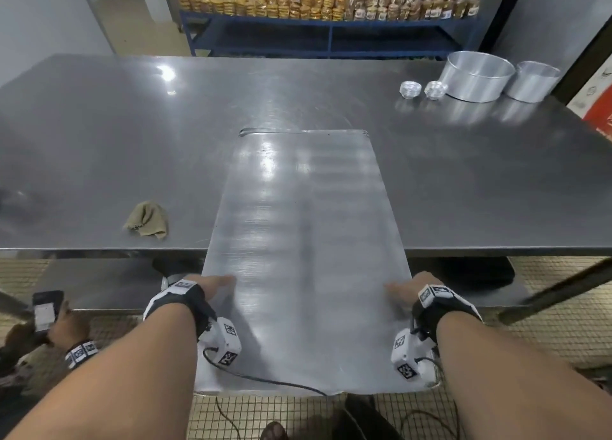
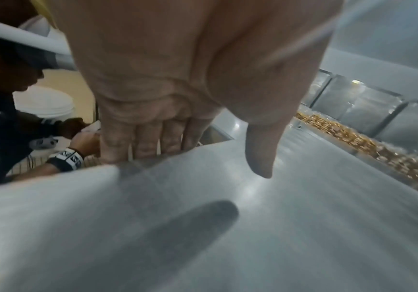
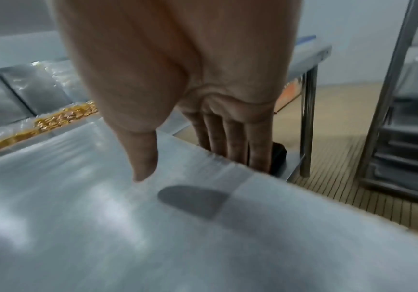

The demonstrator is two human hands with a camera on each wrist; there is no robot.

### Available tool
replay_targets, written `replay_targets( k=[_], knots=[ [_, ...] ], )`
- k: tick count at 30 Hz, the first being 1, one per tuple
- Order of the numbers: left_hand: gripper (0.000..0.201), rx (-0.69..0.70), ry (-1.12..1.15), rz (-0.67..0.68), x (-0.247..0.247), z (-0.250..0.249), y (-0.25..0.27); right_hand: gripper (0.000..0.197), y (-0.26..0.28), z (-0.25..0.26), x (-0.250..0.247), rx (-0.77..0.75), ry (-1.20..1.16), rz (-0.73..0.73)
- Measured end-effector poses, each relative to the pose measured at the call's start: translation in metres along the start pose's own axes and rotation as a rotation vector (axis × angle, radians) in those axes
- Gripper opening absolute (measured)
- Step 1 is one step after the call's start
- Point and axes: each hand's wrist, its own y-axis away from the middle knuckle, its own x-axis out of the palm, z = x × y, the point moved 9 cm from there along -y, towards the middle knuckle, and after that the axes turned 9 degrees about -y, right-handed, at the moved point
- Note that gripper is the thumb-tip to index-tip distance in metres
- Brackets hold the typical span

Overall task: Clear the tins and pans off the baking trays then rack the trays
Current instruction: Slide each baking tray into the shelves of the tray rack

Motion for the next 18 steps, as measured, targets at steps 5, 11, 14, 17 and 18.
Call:
replay_targets(
  k=[5, 11, 14, 17, 18],
  knots=[
    [0.081, -0.042, -0.038, -0.058, -0.009, -0.020, -0.027, 0.043, -0.031, 0.017, 0.003, 0.057, -0.253, -0.050],
    [0.076, -0.023, 0.001, -0.069, -0.010, -0.054, -0.014, 0.056, -0.046, 0.026, 0.008, 0.086, -0.380, -0.054],
    [0.091, -0.045, 0.012, -0.072, -0.005, -0.048, -0.039, 0.064, -0.052, 0.027, 0.012, 0.062, -0.394, -0.084],
    [0.100, -0.068, 0.017, -0.086, 0.000, -0.034, -0.069, 0.061, -0.049, 0.023, 0.013, 0.067, -0.432, -0.118],
    [0.097, -0.068, 0.022, -0.087, 0.001, -0.034, -0.072, 0.062, -0.048, 0.021, 0.013, 0.075, -0.446, -0.124]
  ],
)
